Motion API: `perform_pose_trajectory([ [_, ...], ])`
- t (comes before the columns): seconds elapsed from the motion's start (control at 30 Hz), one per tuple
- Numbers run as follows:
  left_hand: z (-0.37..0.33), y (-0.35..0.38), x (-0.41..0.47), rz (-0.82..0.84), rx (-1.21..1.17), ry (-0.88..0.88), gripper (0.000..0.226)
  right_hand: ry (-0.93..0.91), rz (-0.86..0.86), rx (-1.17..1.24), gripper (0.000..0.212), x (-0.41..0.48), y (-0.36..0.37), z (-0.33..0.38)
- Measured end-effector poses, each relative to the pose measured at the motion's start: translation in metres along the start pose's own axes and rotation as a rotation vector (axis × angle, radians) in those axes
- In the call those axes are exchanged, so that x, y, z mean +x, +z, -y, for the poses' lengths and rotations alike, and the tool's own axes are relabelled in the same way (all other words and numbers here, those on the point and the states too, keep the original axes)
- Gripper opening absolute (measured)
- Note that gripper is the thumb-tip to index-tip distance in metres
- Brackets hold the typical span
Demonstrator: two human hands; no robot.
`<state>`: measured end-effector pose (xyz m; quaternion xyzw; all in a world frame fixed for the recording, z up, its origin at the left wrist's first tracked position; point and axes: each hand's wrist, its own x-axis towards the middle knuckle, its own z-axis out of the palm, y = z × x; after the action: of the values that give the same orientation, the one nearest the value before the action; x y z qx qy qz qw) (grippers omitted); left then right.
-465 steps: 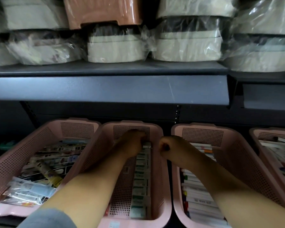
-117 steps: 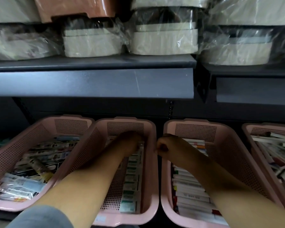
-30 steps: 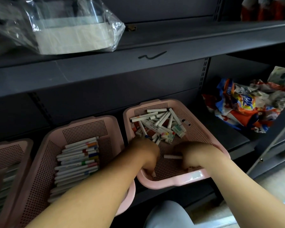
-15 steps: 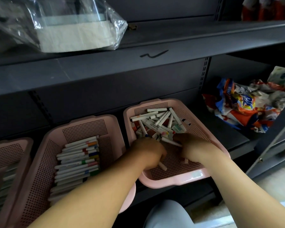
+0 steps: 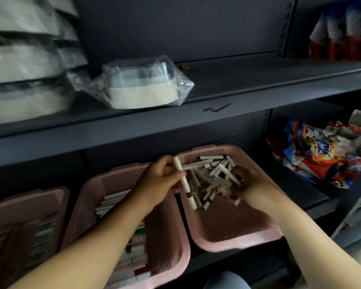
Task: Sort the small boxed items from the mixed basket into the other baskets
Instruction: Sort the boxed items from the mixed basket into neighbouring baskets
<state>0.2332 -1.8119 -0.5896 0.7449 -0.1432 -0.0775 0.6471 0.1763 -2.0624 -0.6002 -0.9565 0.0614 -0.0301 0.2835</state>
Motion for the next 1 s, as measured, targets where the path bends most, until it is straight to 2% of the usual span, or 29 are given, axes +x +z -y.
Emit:
perform_pose_trajectory([
  [0.07,-0.004,-0.029,-0.008,-0.068,-0.028,-0.032,0.024,-0.033,-0.03,-0.035,0.02,0.002,0.005,0.016],
  [0.13,-0.006,-0.061,-0.02,-0.094,0.064,-0.038,0.023,-0.064,-0.02,-0.056,0.02,0.003,0.012,0.035],
  [0.23,0.003,-0.109,-0.037,-0.116,0.467,-0.012,0.027,-0.134,0.004,-0.049,0.026,0.003,0.025,0.061],
  [0.3,0.011,-0.133,-0.05,-0.084,0.677,-0.02,0.033,-0.172,0.028,-0.02,0.026,0.001,0.032,0.078],
  [0.43,0.028,-0.154,-0.078,0.055,0.884,-0.037,0.038,-0.217,0.053,0.068,0.017,0.0,0.047,0.101],
  [0.53,0.033,-0.158,-0.093,0.123,1.05,-0.05,0.031,-0.24,0.068,0.055,0.013,-0.003,0.057,0.116],
  [0.83,0.037,-0.153,-0.123,0.351,1.171,-0.16,0.02,-0.323,0.068,-0.023,0.017,-0.019,0.069,0.144],
  [0.9,0.035,-0.152,-0.123,0.292,1.114,-0.141,0.017,-0.332,0.084,-0.004,0.011,-0.02,0.074,0.152],
  [1.0,0.026,-0.145,-0.121,0.117,0.925,-0.063,0.009,-0.342,0.107,0.084,0.014,-0.024,0.082,0.166],
])
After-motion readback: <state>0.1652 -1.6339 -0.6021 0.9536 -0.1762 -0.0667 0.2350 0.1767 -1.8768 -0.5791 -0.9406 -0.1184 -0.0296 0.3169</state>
